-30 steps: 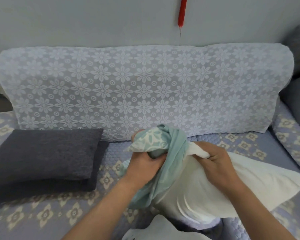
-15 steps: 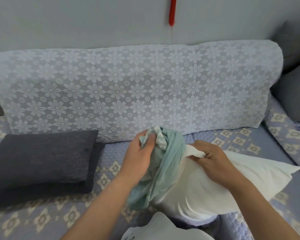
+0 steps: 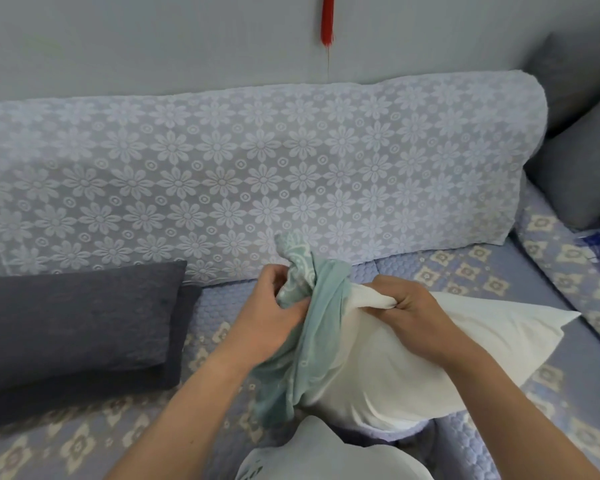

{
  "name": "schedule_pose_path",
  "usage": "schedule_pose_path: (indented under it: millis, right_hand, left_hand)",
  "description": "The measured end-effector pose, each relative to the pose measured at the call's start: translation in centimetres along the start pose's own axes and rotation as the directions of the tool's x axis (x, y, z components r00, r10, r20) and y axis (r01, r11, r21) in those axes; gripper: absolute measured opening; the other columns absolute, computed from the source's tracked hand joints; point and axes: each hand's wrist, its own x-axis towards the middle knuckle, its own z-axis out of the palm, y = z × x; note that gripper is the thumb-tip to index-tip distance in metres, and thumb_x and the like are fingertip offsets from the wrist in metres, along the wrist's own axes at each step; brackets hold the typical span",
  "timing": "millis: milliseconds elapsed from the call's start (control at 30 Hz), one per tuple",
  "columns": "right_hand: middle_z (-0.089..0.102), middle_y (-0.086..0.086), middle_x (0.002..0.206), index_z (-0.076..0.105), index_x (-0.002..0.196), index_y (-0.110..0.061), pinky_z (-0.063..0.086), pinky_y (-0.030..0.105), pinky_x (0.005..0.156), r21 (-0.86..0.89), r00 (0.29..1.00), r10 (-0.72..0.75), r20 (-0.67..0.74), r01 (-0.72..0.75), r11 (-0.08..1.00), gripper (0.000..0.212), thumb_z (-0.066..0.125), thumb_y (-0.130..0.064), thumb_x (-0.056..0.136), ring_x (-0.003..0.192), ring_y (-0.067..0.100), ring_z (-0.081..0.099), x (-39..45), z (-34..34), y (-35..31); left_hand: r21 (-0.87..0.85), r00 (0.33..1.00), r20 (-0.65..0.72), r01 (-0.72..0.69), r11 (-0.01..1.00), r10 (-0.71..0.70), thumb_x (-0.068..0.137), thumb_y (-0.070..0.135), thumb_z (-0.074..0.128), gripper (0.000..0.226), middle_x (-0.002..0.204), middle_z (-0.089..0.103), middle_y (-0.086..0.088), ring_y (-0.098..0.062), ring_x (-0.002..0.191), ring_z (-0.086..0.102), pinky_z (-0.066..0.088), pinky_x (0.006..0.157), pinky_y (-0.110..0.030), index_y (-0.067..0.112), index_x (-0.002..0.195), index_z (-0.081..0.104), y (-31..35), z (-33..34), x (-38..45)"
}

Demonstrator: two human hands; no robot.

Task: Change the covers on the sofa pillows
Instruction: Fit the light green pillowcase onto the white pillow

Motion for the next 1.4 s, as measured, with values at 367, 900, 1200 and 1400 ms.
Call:
schedule_pose_path:
  millis: [367,900,1200,1400]
  right_hand:
    - [0.055,-0.006,0.072,0.076,0.087,-0.044,0.037,0.023,0.062,-0.059,0.999,0.016,0.029,-0.015,0.998,0.013,0.07,-0.032,0.088,0.065,0.008,0.054,-0.3,2.1,-0.9]
    - [0.059,-0.007,0.093,0.075,0.104,-0.042,0.045,0.027,0.083,0.001,0.922,0.16,0.353,-0.171,0.985,0.019,0.066,-0.028,0.095,0.089,0.01,0.06,-0.7,3.5,-1.4]
    - [0.072,0.017,0.09,0.067,0.092,0.006,0.054,0.044,0.071,0.051,0.501,0.817,0.285,-0.859,0.509,0.025,0.073,-0.017,0.083,0.077,0.027,0.063,4.5,4.4,1.2]
    - [0.074,0.016,0.108,0.066,0.123,0.003,0.058,0.04,0.088,0.237,0.501,0.698,0.511,-0.863,0.445,0.055,0.064,-0.044,0.095,0.096,0.026,0.071,4.8,6.5,-1.1]
  left_hand:
    - [0.298,0.92,-0.274,-0.196,0.934,0.28,0.083,0.002,0.071,0.021,0.086,0.066,0.012,0.004,0.081,0.061,0.05,0.074,-0.02,0.021,0.088,0.064,-3.4,2.8,-2.9]
    - [-0.043,0.968,0.01,-0.25,0.967,0.251,0.077,0.007,0.072,0.022,0.096,0.073,0.0,-0.018,0.092,0.071,0.056,0.078,-0.031,0.005,0.099,0.069,-3.4,-0.7,-3.5]
    - [0.181,0.852,0.285,-0.498,0.848,0.44,0.095,0.016,0.055,0.023,0.114,0.068,0.011,-0.01,0.11,0.064,0.051,0.094,-0.037,0.017,0.115,0.068,-3.3,-0.7,-4.3]
    - [0.195,0.837,0.382,-0.487,0.851,0.391,0.094,0.024,0.054,0.028,0.123,0.062,0.016,0.002,0.119,0.054,0.045,0.101,-0.031,0.018,0.118,0.066,-2.9,-1.3,-5.4]
